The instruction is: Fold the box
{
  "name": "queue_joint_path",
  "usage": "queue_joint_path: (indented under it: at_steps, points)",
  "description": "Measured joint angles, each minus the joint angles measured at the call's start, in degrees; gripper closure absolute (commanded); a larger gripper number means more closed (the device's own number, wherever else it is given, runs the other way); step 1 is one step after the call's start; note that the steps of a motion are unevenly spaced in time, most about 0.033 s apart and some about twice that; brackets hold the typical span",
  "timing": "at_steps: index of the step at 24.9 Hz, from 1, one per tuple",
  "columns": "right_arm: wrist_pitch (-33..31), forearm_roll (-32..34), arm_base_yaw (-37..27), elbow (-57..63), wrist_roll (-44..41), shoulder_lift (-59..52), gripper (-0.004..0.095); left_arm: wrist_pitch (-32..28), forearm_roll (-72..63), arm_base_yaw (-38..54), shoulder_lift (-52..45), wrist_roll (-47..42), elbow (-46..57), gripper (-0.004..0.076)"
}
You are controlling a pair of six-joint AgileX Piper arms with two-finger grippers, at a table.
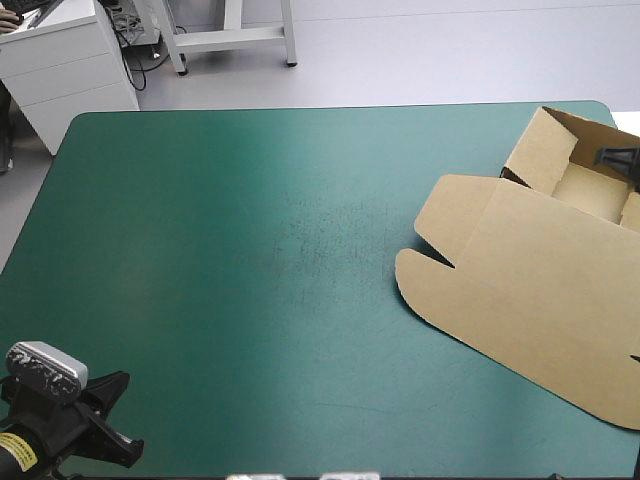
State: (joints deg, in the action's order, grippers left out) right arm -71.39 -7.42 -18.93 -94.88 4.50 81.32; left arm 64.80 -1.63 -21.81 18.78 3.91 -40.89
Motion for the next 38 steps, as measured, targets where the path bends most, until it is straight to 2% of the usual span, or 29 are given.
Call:
queue_joint_path:
  at_steps: [3, 4, 7, 10, 14, 22, 28, 33, 38]
  points:
    - [0.4, -0.3, 10.4, 12.6, 0.9, -13.3, 0.0926, 0.0, -0.2, 0.0, 0.0, 0.0, 0.0, 0.0756]
    - [0.7, -0.3, 12.2, 14.8, 1.4, -15.6, 0.0926, 0.0, -0.3, 0.0, 0.0, 0.0, 0.0, 0.0756]
    - [6.4, -0.4, 20.6, 27.6, 3.8, -29.2, 0.0926, -0.7, -0.6, 0.0, -0.2, -0.3, 0.0, 0.0756]
    - [11.3, -0.4, 24.8, 38.7, 6.1, -40.1, 0.0926, -2.3, -1.6, 0.0, -2.3, -0.3, 0.0, 0.0756]
    - [16.4, -0.2, 25.5, 49.9, 8.2, -51.6, 0.0926, -3.9, -1.6, 0.0, -6.4, 0.7, 0.0, 0.0756]
    - [22.8, -0.2, 25.5, 62.2, 10.4, -64.5, 0.0926, -6.7, -2.4, 0.0, -13.6, 5.2, 3.8, 0.0756]
    - [24.5, -0.2, 25.5, 67.7, 10.8, -74.0, 0.0926, -10.0, -7.8, 0.0, -19.3, 5.6, 9.2, 0.0756]
    - [24.8, -0.3, 25.5, 69.5, 10.4, -81.1, 0.0926, -10.2, -8.2, 0.0, -19.7, 5.6, 12.0, 0.0756]
    - [24.8, -0.4, 25.5, 70.1, 9.3, -82.1, 0.0926, -10.3, -8.2, 0.0, -19.8, 6.2, 13.2, 0.0756]
